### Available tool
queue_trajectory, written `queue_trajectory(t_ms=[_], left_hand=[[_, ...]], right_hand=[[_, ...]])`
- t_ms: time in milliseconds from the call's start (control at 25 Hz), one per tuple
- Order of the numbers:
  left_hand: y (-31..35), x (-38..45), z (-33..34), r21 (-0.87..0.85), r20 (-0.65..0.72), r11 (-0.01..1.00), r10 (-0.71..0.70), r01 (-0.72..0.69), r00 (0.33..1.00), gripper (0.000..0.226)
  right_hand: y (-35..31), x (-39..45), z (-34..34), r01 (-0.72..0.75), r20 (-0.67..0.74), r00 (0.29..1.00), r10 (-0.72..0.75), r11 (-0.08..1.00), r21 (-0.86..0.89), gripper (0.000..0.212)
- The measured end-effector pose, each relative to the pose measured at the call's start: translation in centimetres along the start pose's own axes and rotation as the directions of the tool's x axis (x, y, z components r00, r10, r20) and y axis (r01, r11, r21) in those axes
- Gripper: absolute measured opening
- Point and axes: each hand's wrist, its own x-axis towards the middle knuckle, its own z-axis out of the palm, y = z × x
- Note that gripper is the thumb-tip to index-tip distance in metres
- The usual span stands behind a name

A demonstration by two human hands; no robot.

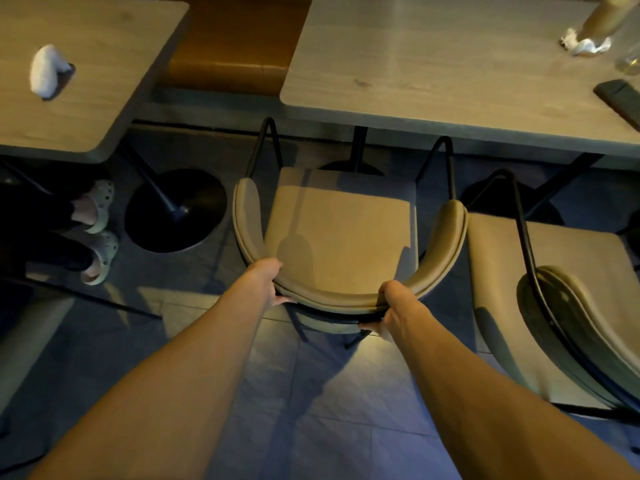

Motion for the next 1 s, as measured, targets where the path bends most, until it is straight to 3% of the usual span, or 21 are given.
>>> queue_trajectory(t_ms=[480,760,880,1000], left_hand=[[0.5,1.9,1.2,0.075,-0.032,0.997,0.026,-0.024,0.999,0.038],[0.5,1.6,1.2,-0.004,-0.021,0.999,0.035,-0.035,0.999,0.038],[0.5,1.4,0.9,-0.027,0.006,0.999,0.033,-0.033,0.999,0.041],[-0.6,0.0,0.4,-0.111,0.029,0.992,0.07,-0.066,0.997,0.06]], right_hand=[[-0.7,2.9,0.3,0.009,0.028,1.0,-0.008,0.999,-0.053,0.031],[-1.0,2.2,0.3,0.007,0.047,0.999,-0.004,0.998,-0.06,0.026],[-1.2,0.9,-0.6,-0.023,0.11,0.993,0.032,0.996,-0.08,0.043],[-1.0,-0.8,-3.4,-0.063,0.156,0.984,0.089,0.985,-0.159,0.077]])
